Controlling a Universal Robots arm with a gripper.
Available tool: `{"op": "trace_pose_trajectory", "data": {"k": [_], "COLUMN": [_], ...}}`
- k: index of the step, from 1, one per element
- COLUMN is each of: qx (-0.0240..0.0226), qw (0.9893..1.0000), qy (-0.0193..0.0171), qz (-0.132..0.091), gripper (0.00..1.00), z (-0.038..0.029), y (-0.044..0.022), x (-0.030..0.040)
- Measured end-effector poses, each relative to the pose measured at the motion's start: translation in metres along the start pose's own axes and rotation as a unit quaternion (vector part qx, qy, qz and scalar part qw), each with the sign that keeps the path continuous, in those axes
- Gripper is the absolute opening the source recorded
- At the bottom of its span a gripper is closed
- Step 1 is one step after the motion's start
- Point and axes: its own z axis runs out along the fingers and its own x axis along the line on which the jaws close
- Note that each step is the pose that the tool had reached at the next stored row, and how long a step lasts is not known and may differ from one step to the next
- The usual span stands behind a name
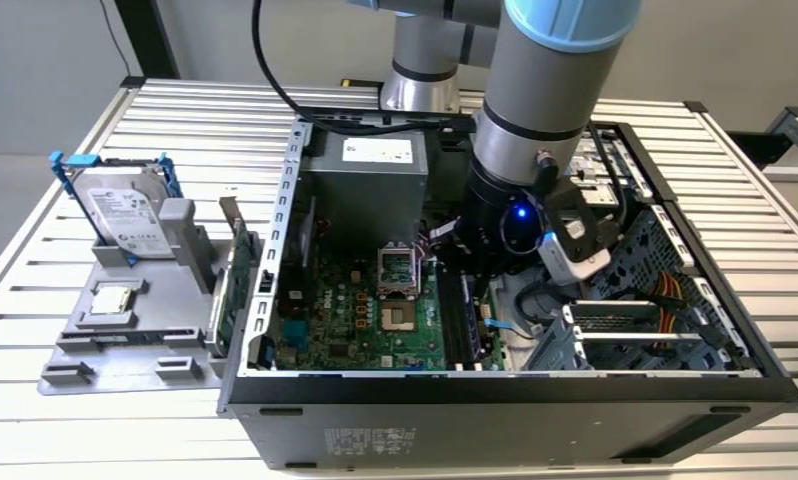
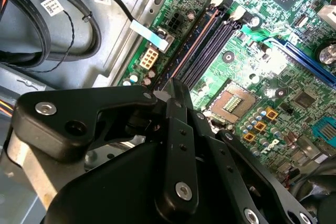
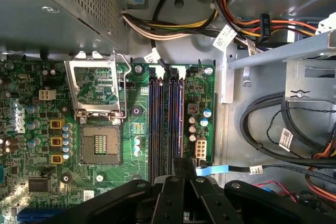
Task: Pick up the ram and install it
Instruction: 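Press down the ram until it locks into place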
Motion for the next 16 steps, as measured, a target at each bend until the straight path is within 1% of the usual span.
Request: {"op": "trace_pose_trajectory", "data": {"k": [2,4,6,10,16], "qx": [-0.0003,-0.0006,-0.0008,-0.001,-0.001], "qw": [0.9999,0.9996,0.9991,0.9987,0.9986], "qy": [-0.0003,-0.0008,-0.001,-0.0012,-0.0013], "qz": [-0.012,-0.03,-0.041,-0.052,-0.054], "gripper": [0.0,0.0,0.0,0.0,0.0], "z": [0.0,0.0001,-0.0002,-0.0023,-0.0023], "y": [0.0,0.0001,0.0002,0.0006,0.0008], "x": [0.0001,0.0001,0.0,0.0,0.0002]}}
